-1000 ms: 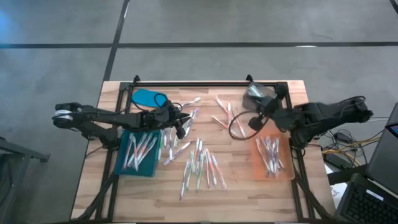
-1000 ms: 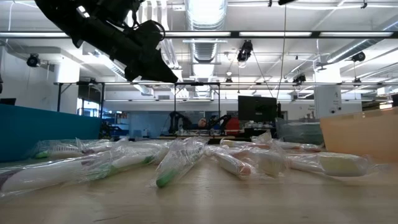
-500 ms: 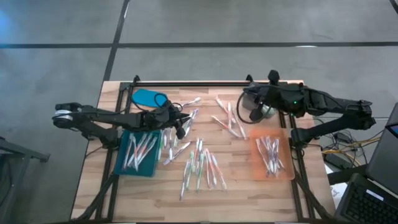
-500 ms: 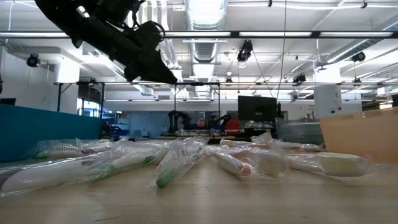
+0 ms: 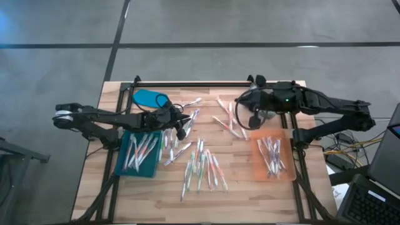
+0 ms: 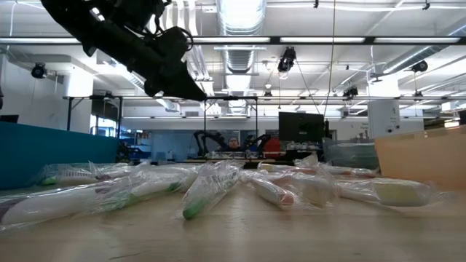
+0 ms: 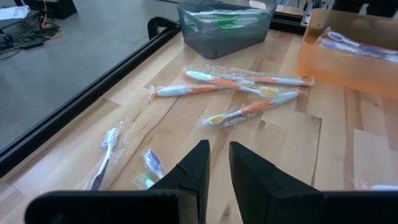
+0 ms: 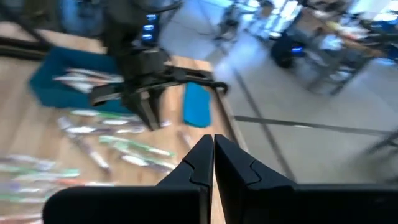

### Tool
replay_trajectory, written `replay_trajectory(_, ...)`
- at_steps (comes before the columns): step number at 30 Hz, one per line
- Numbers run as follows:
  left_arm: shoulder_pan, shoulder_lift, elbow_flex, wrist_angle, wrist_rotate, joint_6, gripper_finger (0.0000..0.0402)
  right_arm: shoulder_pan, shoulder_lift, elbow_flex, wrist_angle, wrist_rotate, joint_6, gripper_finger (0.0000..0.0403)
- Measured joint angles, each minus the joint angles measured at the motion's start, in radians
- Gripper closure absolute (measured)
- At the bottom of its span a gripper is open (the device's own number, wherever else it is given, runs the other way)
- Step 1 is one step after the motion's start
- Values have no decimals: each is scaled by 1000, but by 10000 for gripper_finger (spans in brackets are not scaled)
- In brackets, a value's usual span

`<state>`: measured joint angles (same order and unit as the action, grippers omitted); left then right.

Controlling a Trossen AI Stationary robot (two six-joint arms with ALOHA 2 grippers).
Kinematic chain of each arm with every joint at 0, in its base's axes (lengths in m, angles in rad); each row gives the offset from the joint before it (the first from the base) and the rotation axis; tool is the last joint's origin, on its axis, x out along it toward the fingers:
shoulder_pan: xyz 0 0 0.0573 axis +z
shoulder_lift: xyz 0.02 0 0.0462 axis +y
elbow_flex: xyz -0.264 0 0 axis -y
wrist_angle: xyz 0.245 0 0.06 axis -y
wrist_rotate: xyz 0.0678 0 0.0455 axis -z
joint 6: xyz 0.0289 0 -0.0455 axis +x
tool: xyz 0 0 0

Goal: Pick & Place Toothbrushes
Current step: Put the green toothbrush into the black bin

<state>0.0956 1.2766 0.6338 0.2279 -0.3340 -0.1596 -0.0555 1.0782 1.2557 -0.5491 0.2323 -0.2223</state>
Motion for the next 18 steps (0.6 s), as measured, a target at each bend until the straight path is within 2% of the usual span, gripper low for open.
replay_trajectory(7, 1, 0, 0, -6, 0, 1, 335, 0, 34, -2, -101, -177, 17, 394)
replay_trajectory(13, 3, 0, 0, -6, -10, 40, 335, 0, 63, -20, -166, -192, 83, 394)
replay_trajectory(18, 8, -2, 8, -3, -80, 47, 335, 0, 93, -51, -231, -239, 120, 394)
